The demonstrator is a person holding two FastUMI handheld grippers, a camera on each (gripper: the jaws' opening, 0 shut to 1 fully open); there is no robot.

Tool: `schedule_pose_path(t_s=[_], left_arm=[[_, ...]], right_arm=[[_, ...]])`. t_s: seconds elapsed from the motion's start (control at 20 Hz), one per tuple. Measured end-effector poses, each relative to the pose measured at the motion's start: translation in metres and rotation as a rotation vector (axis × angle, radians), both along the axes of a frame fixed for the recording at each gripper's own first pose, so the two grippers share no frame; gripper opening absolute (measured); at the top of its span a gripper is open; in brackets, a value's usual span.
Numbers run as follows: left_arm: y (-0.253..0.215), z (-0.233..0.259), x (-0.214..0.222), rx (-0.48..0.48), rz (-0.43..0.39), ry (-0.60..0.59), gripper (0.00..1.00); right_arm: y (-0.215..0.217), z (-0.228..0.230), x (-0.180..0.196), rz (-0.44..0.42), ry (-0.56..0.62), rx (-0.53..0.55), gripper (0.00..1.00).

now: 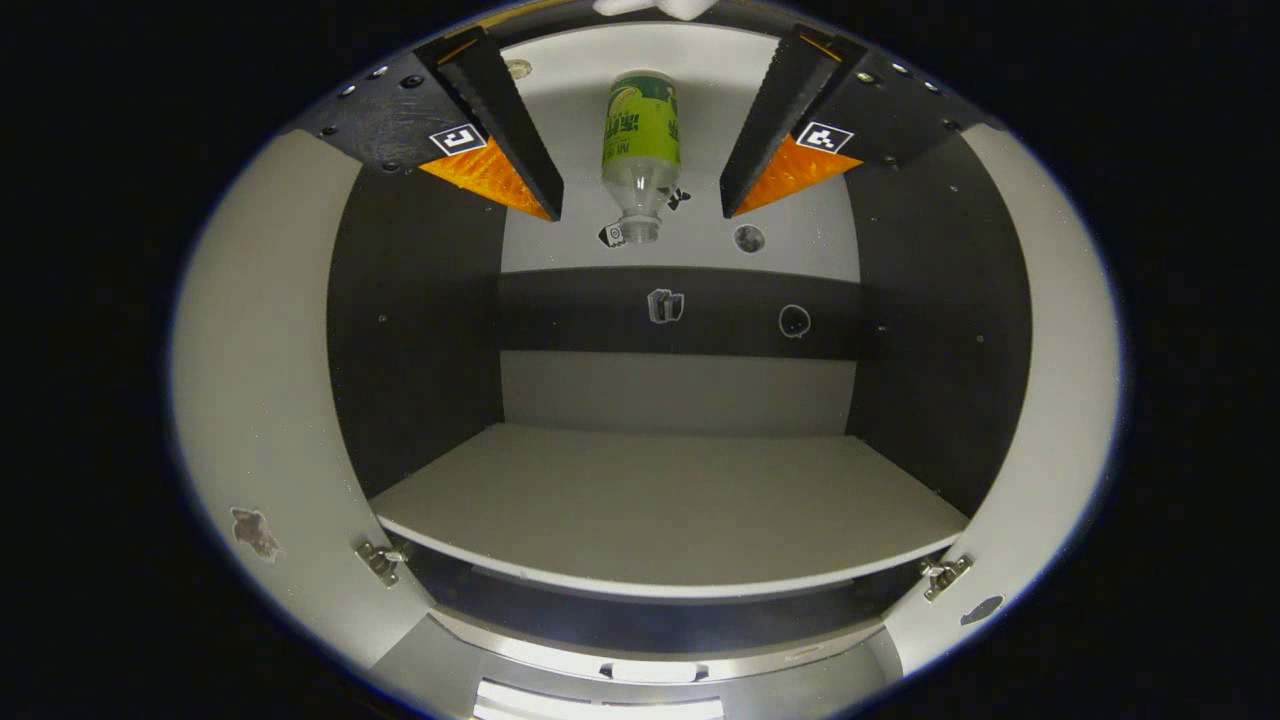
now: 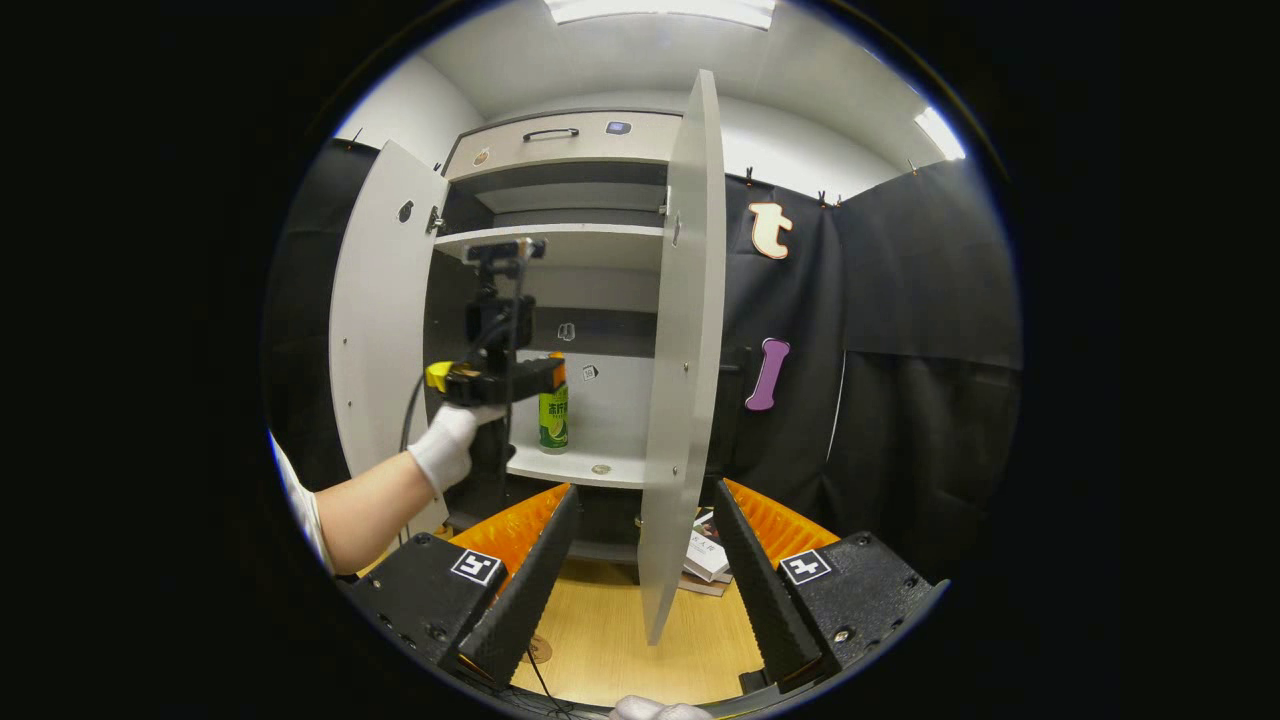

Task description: Grasp the bottle in the cabinet with the left hand and place it on the coaster, then close the right door with the right hand and the left door with the left hand.

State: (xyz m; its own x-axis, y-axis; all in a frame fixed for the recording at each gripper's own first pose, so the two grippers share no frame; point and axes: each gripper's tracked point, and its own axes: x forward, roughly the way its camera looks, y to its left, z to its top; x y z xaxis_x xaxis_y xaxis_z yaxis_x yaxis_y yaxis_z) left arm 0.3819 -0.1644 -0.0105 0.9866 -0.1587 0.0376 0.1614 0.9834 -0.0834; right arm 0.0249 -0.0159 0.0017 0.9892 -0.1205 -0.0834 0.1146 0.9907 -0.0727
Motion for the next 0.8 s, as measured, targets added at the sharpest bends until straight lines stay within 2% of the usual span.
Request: schedule_pose_path(t_s=[0.25,0.45,0.55,0.6,0.8], left_arm=[[-0.013,-0.044,0.038,0.074,0.032,0.055,0.96],[-0.017,-0.054,0.046,0.067,0.036,0.072,0.96],[-0.013,-0.057,0.052,0.070,0.053,0.066,0.90],[-0.014,-0.057,0.054,0.065,0.049,0.064,0.80],[-0.006,-0.044,0.039,0.032,0.052,0.043,0.74]], right_arm=[[-0.007,-0.003,0.003,-0.006,0.012,-0.038,0.83],[-0.013,-0.008,0.002,-0.014,0.026,-0.040,0.83],[-0.014,-0.008,0.003,-0.015,0.028,-0.034,0.83],[-0.015,-0.008,0.002,-0.016,0.025,-0.034,0.83],[-0.014,-0.003,0.000,-0.014,0.010,-0.037,0.83]])
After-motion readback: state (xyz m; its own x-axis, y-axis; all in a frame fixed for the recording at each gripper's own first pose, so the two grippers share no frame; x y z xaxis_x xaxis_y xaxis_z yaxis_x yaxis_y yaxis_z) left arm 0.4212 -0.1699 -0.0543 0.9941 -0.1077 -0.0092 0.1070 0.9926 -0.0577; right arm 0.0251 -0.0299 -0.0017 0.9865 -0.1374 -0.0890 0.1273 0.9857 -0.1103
